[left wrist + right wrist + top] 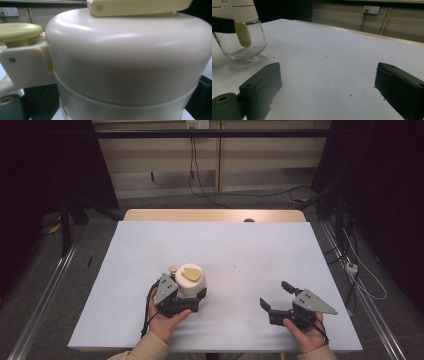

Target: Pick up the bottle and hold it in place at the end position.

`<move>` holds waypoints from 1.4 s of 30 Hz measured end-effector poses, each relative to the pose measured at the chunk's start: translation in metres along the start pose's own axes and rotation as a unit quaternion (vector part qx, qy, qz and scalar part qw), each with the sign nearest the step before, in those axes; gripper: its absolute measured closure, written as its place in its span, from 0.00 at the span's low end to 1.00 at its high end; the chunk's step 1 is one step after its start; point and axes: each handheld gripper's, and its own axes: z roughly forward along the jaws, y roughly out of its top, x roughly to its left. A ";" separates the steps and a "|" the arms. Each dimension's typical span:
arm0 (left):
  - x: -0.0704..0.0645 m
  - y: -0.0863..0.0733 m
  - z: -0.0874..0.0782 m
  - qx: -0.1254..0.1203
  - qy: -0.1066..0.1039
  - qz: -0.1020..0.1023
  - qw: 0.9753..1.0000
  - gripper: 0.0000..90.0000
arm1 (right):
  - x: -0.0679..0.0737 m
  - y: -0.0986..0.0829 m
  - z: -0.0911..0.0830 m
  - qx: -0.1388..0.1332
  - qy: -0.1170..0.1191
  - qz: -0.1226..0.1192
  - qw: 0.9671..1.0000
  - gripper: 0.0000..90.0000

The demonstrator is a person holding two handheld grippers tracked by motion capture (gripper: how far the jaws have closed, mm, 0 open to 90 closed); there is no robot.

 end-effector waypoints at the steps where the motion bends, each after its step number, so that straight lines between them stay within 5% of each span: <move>1: 0.000 0.001 0.001 0.000 0.000 0.002 1.000 0.06 | 0.000 0.000 0.000 0.000 0.000 0.000 1.000 0.07; 42: 0.013 0.016 0.037 -0.002 0.012 0.003 1.000 0.06 | -0.001 0.000 0.000 0.000 -0.002 0.003 1.000 0.07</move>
